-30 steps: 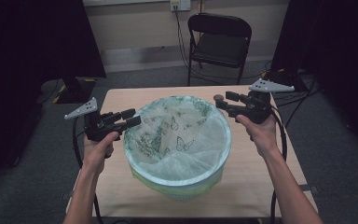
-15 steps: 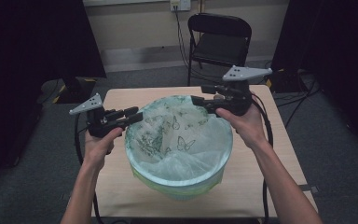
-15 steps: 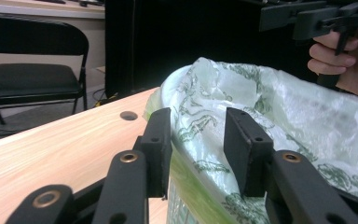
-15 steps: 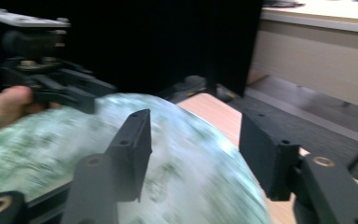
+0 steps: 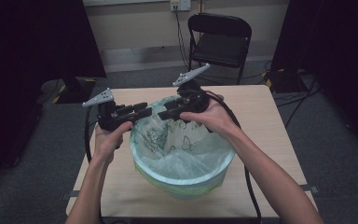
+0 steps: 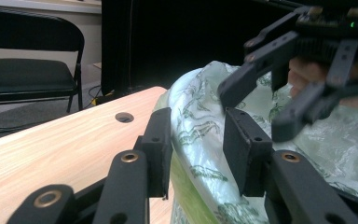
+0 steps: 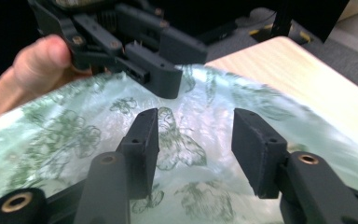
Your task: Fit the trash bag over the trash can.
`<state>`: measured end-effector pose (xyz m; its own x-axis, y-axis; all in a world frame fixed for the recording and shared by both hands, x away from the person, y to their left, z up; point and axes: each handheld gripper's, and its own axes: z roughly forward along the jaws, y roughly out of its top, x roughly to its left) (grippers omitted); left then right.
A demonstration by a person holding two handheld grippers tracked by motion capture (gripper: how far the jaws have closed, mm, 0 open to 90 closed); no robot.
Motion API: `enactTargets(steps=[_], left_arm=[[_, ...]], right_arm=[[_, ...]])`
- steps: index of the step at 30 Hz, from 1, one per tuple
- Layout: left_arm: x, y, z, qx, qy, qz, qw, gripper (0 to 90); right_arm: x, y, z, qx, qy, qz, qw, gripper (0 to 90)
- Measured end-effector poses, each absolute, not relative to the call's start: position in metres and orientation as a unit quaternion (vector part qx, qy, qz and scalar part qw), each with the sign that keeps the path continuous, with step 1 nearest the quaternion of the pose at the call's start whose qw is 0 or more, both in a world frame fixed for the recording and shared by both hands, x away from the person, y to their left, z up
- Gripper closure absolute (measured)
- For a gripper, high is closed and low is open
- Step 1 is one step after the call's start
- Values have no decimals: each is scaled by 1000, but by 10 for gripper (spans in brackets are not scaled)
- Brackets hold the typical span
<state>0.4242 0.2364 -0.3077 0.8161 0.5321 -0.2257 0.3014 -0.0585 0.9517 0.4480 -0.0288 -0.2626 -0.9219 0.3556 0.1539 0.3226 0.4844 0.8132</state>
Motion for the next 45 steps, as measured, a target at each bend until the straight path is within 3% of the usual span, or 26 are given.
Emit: enactTargets(steps=[5, 8, 10, 12, 20, 26, 32, 34, 37, 41, 45], left_arm=[[425, 237, -308, 722, 288, 87, 623, 610], [423, 239, -307, 719, 288, 88, 626, 557], [420, 240, -305, 720, 289, 92, 625, 541], [419, 243, -304, 717, 291, 94, 626, 516], [415, 248, -307, 718, 287, 93, 627, 577], [416, 245, -309, 719, 284, 95, 627, 646], [415, 246, -309, 722, 283, 97, 623, 653], [415, 246, -309, 721, 285, 96, 624, 651], [415, 246, -308, 722, 291, 100, 620, 611], [414, 248, -307, 721, 291, 100, 620, 564], [414, 250, -306, 715, 295, 101, 625, 550]], right_arm=[[450, -16, -280, 181, 883, 433, 11, 386], [455, -16, -288, 208, 882, 423, 16, 271], [456, -15, -291, 210, 883, 418, 25, 314], [454, -12, -296, 204, 886, 415, 21, 283], [452, -2, -316, 192, 917, 348, 35, 294], [447, -10, -296, 191, 894, 405, 31, 290], [424, -12, -267, 167, 868, 468, 16, 251], [412, -2, -271, 142, 871, 470, 7, 210], [401, 10, -282, 134, 883, 448, 31, 235], [397, 20, -294, 133, 894, 427, 28, 276], [391, 29, -302, 112, 908, 402, 33, 250]])
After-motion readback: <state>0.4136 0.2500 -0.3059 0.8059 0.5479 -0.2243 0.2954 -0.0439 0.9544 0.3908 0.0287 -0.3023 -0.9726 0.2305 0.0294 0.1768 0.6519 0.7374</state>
